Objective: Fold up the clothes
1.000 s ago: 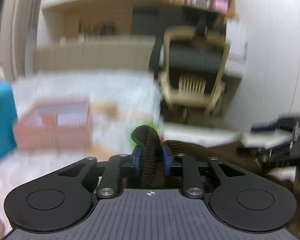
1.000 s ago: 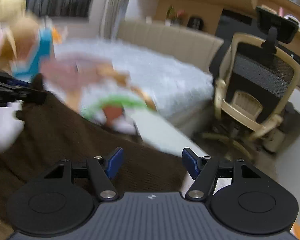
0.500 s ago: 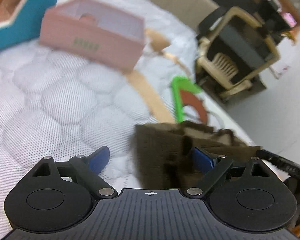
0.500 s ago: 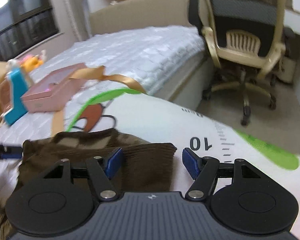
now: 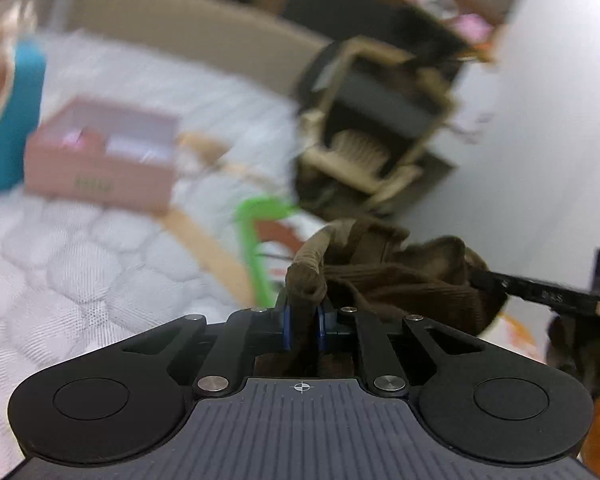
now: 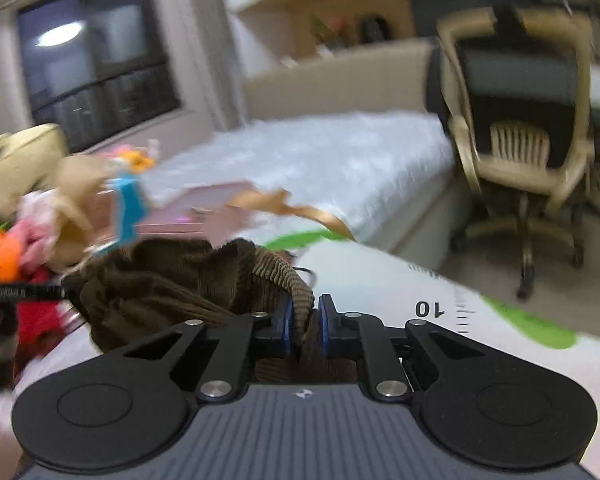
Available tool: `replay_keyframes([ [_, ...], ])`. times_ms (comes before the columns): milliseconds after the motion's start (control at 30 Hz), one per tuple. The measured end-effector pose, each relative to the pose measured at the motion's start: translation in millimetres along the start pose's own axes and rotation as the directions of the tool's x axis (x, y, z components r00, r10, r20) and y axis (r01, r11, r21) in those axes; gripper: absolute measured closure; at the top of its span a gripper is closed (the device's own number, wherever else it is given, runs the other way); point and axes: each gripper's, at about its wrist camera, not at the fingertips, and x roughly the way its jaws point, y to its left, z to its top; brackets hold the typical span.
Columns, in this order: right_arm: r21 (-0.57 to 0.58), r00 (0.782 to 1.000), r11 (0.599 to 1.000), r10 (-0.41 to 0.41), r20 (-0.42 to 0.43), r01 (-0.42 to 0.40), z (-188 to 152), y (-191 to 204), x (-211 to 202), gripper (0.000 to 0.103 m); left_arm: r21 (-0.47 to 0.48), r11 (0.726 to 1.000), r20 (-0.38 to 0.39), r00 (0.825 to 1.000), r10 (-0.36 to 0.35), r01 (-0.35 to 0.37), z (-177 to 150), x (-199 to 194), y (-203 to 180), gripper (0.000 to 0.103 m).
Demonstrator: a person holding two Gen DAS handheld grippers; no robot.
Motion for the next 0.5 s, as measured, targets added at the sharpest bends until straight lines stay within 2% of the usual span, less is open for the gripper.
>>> replay_keyframes([
  [67, -0.032, 0.999, 0.999, 0.029, 0.040, -0.027, -3.5, 9.4, -38.0, 0.091, 0.063, 0.997, 0.020, 0.999, -0.043, 0.041, -13.2, -40.0, -21.8, 0.089],
  [167, -0.097, 1.000, 0.995, 0.009, -0.002, -0.009, -40.5, 23.7, -76.2, 0.090, 0.120, 0.991, -0.030, 0.998, -0.047, 0.050, -48.9, -73.8, -47.1, 0.078],
  [200, -0.125, 1.000, 0.992, -0.009, -0.021, 0.006, -54.8, 27.3, -85.9, 0.088, 0.136, 0.989, -0.055, 0.997, -0.048, 0.055, -62.4, -81.6, -51.6, 0.070],
  [233, -0.146, 0.999, 0.989, -0.025, -0.042, 0.019, -69.3, 29.8, -94.2, 0.084, 0.149, 0.987, -0.079, 0.996, -0.051, 0.062, -75.5, -89.2, -55.6, 0.057],
  [267, -0.149, 0.997, 0.989, -0.033, -0.064, 0.024, -83.8, 30.0, -102.7, 0.081, 0.152, 0.986, -0.099, 0.993, -0.060, 0.075, -86.9, -95.9, -57.5, 0.050],
  [333, -0.120, 0.996, 0.992, -0.034, -0.084, 0.023, -101.4, 25.0, -118.6, 0.059, 0.136, 0.985, -0.136, 0.987, -0.091, 0.110, -106.7, -107.4, -56.3, 0.029],
  [433, -0.065, 0.997, 0.998, -0.018, -0.069, 0.014, -116.5, 15.5, -142.9, 0.045, 0.052, 0.986, -0.140, 0.979, -0.147, 0.156, -120.5, -119.6, -43.4, 0.013],
  [500, 0.005, 0.999, 1.000, 0.007, -0.033, -0.007, -114.4, 7.9, -145.7, 0.037, -0.028, 0.989, -0.115, 0.982, -0.148, 0.145, -119.4, -117.8, -30.8, 0.010],
])
